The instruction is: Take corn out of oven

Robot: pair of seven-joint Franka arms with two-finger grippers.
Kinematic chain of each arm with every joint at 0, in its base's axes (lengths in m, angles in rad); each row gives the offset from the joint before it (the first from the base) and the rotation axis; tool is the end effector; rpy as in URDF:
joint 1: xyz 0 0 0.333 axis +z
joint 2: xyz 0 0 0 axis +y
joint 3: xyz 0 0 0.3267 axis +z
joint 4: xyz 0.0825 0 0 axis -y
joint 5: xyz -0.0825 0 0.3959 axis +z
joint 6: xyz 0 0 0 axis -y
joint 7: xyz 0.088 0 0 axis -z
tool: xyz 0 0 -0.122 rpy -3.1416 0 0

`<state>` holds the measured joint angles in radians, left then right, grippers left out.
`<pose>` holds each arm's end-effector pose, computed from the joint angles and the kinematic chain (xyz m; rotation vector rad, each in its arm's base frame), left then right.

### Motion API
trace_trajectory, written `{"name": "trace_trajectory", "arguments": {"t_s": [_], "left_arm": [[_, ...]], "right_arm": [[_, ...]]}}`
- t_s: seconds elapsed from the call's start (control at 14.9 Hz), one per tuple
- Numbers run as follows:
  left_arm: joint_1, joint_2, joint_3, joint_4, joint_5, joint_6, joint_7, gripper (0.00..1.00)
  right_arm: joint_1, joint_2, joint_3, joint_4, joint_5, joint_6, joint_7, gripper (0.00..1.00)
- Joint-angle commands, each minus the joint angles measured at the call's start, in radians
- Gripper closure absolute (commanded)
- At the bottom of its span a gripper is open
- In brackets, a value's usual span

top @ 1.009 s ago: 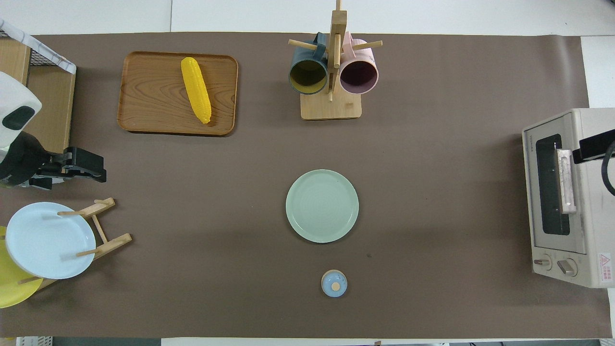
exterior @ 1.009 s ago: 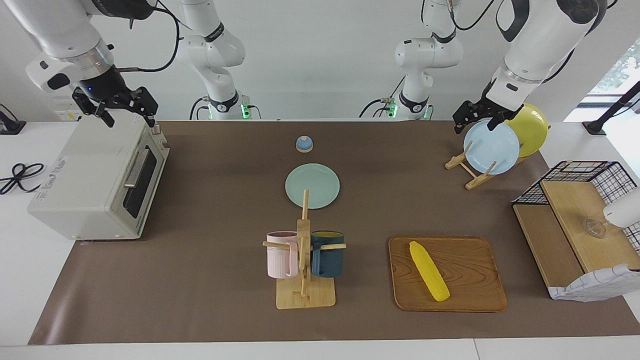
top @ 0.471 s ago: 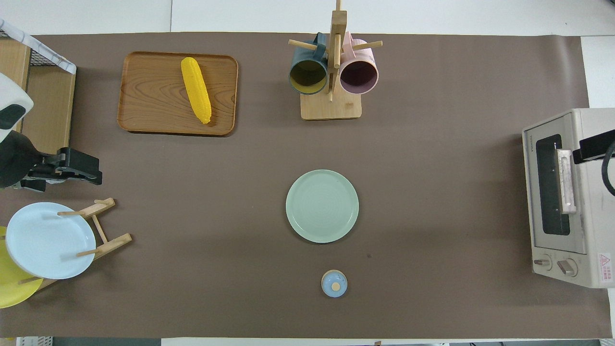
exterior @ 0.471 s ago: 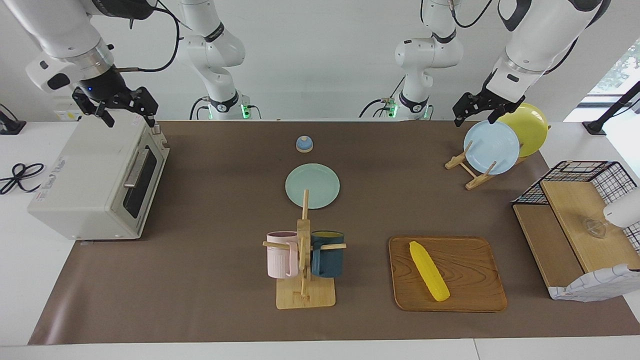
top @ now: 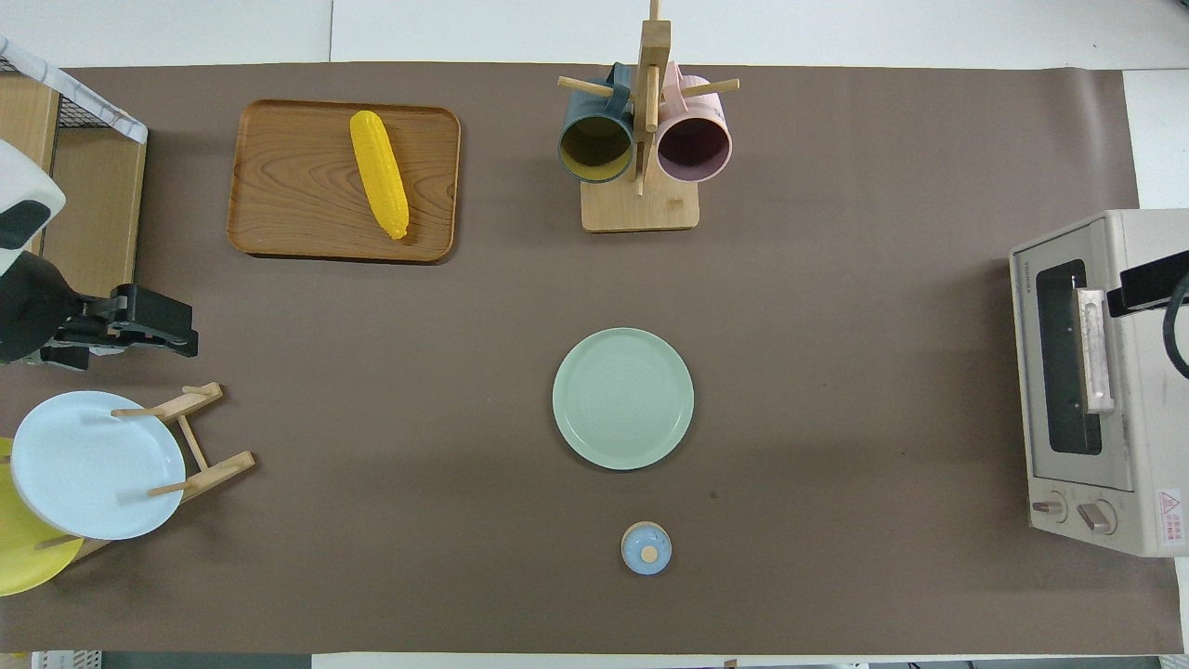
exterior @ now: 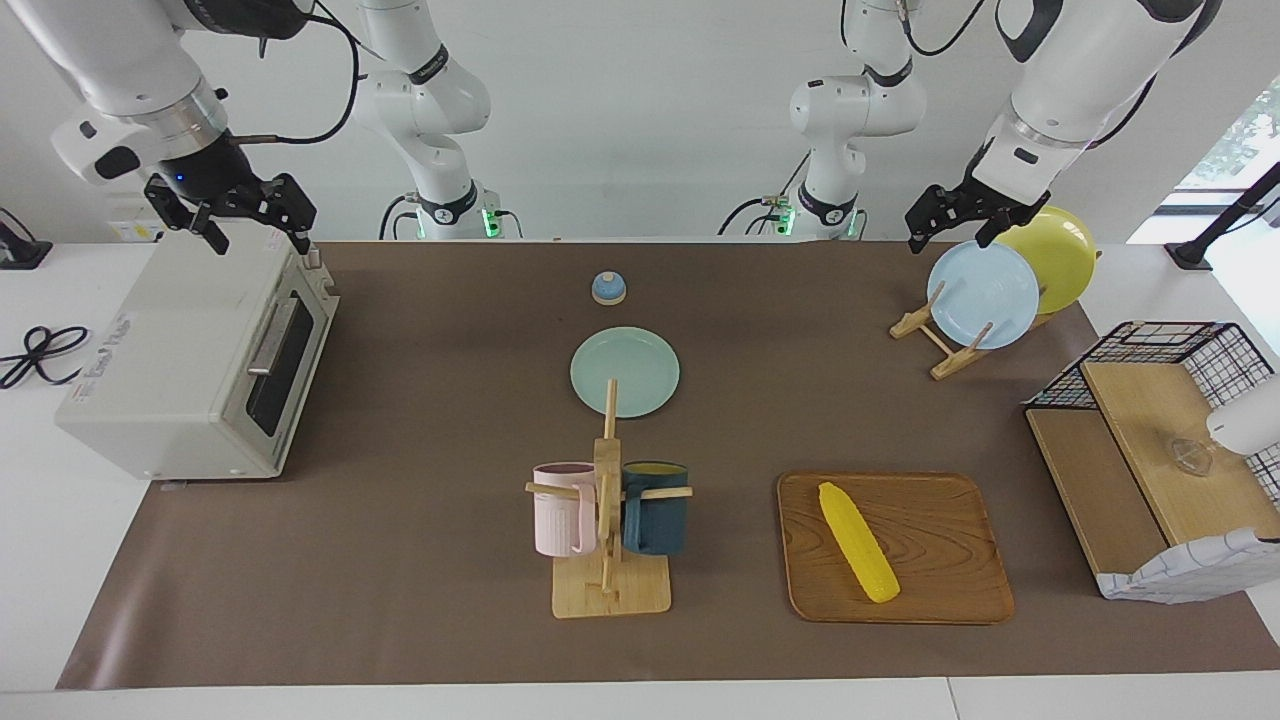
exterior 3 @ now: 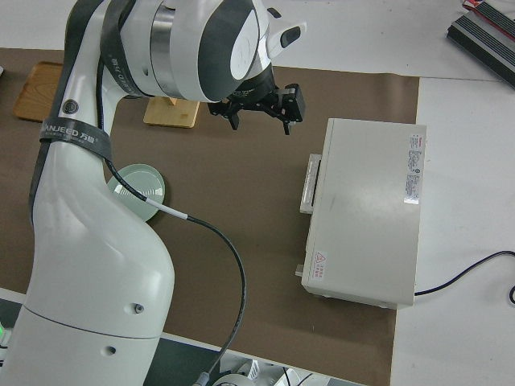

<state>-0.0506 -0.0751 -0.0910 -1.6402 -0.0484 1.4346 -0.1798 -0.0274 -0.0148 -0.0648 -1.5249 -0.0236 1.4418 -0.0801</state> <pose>0.5182 -0.0822 0.6173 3.1139 0.0552 -0.2117 0.5447 -0.0538 0.6395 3.1230 -0.0223 -0.1094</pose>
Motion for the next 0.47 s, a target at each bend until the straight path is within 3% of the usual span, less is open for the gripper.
{"name": "trace_trajectory", "arguments": {"t_s": [0.0, 0.4], "left_arm": [[-0.014, 0.009, 0.004, 0.037, 0.001, -0.043, -0.018, 0.0], [-0.014, 0.006, 0.004, 0.046, 0.001, -0.062, -0.018, 0.0]], "right_arm": [[-0.011, -0.016, 0.008, -0.023, 0.013, 0.012, 0.014, 0.0], [-0.011, -0.016, 0.008, -0.023, 0.011, 0.012, 0.014, 0.0]]}}
